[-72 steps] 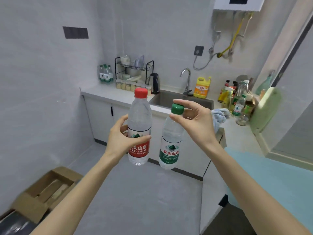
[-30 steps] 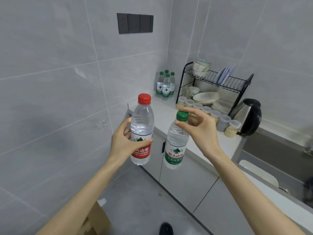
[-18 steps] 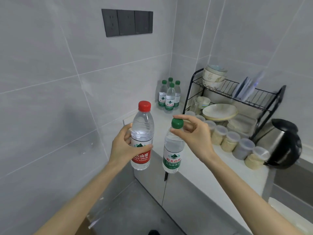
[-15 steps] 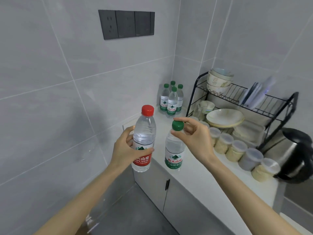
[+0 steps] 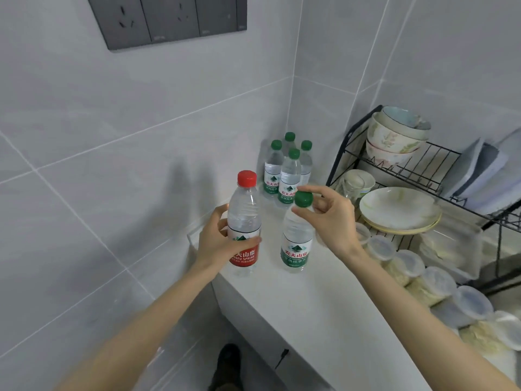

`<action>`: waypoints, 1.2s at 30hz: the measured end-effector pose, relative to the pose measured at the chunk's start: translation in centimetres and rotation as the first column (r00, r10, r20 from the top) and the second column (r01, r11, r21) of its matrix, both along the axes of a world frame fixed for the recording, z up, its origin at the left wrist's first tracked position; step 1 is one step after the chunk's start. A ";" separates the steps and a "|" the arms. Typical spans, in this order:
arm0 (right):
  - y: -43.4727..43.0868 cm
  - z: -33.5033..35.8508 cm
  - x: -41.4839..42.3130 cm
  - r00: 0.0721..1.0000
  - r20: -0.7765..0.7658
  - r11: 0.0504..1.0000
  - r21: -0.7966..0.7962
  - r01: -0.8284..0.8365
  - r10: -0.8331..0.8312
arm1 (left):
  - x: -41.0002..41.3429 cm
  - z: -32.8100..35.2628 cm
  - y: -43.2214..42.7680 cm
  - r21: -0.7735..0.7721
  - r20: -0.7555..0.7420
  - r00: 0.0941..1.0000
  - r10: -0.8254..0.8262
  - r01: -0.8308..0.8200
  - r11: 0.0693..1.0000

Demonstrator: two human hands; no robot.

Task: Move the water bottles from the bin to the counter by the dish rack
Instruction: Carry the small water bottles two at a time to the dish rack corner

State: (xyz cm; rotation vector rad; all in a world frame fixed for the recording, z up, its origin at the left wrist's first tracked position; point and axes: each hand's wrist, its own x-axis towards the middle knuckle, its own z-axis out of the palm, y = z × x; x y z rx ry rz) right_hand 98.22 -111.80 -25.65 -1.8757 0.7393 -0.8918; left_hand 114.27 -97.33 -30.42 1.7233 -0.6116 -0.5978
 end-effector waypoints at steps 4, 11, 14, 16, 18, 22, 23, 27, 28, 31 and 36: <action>-3.1 -1.1 2.8 0.998 -0.018 0.998 0.025 0.065 -0.064 | 3.8 -1.6 -4.4 -0.008 -0.003 0.998 -0.071 0.070 0.997; -7.3 -3.0 8.0 0.977 -0.123 0.984 0.021 0.176 -0.172 | 9.7 -4.6 -11.9 -0.018 -0.040 0.983 -0.180 0.179 0.984; -9.0 -3.9 9.7 0.961 -0.147 0.971 0.021 0.239 -0.233 | 11.3 -6.1 -15.0 -0.041 -0.049 0.978 -0.203 0.201 0.979; -10.0 -4.3 10.4 0.949 -0.161 0.960 0.026 0.278 -0.270 | 12.0 -7.0 -16.7 -0.051 -0.044 0.976 -0.212 0.210 0.976; -10.6 -4.5 11.1 0.941 -0.174 0.954 0.026 0.298 -0.289 | 12.4 -7.7 -18.0 -0.049 -0.034 0.971 -0.236 0.234 0.971; -11.4 -5.3 11.8 0.932 -0.195 0.946 0.052 0.320 -0.304 | 12.9 -8.8 -19.3 -0.023 -0.004 0.951 -0.310 0.310 0.950; -11.6 -5.5 11.9 0.931 -0.201 0.945 0.055 0.321 -0.305 | 12.9 -9.1 -19.4 -0.020 0.005 0.948 -0.319 0.319 0.948; -11.8 -6.0 11.8 0.930 -0.213 0.947 0.051 0.316 -0.299 | 12.9 -9.7 -19.2 -0.025 -0.012 0.942 -0.336 0.335 0.942; -11.8 -6.0 11.8 0.931 -0.211 0.948 0.048 0.315 -0.299 | 13.0 -9.7 -19.1 -0.020 -0.021 0.939 -0.343 0.343 0.939; -11.8 -5.9 11.8 0.934 -0.219 0.955 0.028 0.295 -0.282 | 13.0 -9.9 -19.0 0.009 -0.035 0.925 -0.379 0.380 0.925; -12.0 -5.9 11.5 0.928 -0.298 0.975 -0.068 0.212 -0.223 | 13.0 -9.7 -18.6 0.029 -0.046 0.901 -0.432 0.434 0.901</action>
